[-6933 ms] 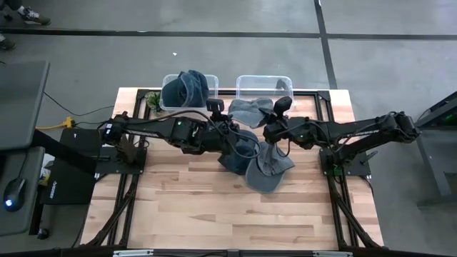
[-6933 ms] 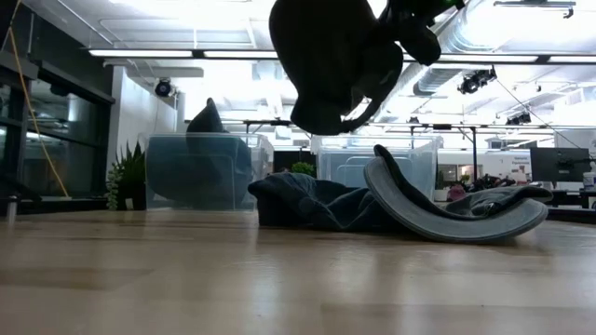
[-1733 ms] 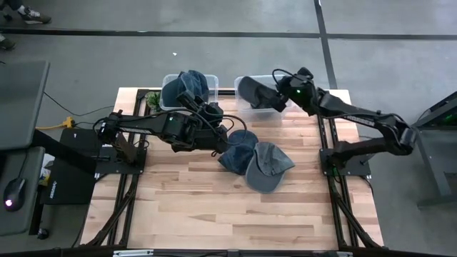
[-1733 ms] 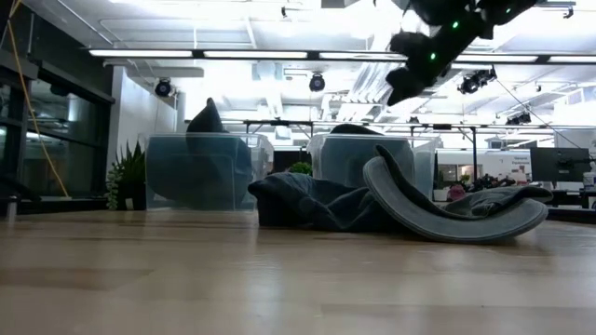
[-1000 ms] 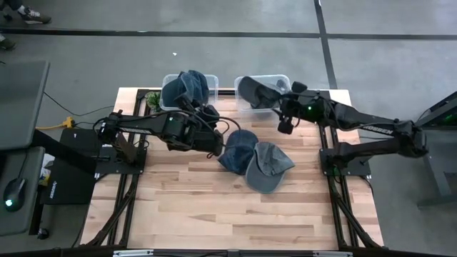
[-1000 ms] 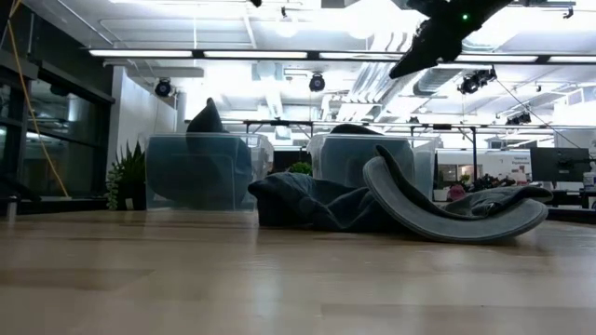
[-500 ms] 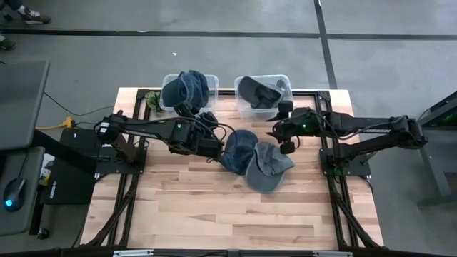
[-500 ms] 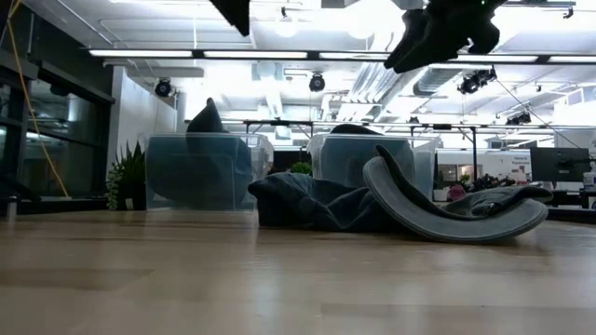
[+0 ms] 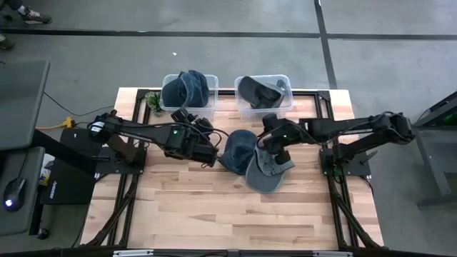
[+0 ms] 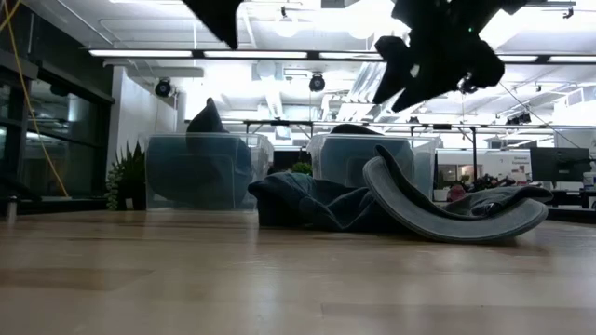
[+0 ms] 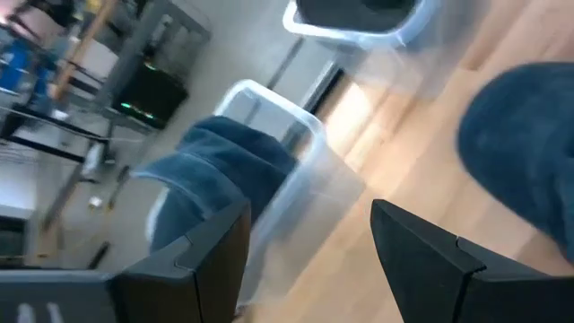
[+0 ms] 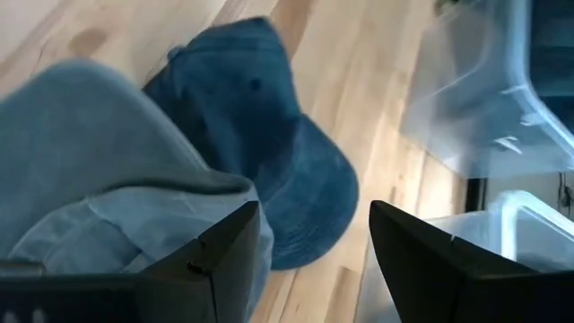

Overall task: Pick & Place hat
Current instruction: Put the right gray cap into the right transparent bin

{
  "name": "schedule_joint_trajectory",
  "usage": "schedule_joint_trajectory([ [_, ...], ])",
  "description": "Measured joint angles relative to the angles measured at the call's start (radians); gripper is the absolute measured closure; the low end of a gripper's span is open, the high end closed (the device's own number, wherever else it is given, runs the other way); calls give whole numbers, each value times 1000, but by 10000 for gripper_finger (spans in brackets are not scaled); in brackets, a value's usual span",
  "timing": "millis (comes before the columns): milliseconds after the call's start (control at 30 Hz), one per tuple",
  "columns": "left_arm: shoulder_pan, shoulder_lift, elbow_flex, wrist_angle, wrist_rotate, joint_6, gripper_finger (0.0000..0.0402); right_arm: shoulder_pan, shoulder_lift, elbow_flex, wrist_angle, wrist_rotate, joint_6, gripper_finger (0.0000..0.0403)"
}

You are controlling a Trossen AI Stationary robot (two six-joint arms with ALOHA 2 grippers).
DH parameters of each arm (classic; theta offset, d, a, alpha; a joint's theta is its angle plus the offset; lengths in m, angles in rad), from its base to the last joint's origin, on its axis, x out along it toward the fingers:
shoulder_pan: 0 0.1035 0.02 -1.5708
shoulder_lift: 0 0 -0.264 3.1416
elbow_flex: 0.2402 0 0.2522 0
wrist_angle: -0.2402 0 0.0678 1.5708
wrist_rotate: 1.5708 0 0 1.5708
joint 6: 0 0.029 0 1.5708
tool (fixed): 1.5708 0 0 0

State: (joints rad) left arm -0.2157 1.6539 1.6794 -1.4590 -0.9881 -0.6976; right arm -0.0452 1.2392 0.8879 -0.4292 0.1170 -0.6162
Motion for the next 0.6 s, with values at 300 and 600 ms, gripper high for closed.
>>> schedule_joint_trajectory([
  [300, -74, -138, -199, 262, 151, 66, 175, 0, 71, 0, -1, -41, -121, 196],
  [600, -86, -185, -348, 473, 275, 126, 175, 0, 146, 0, 11, -60, -213, 196],
])
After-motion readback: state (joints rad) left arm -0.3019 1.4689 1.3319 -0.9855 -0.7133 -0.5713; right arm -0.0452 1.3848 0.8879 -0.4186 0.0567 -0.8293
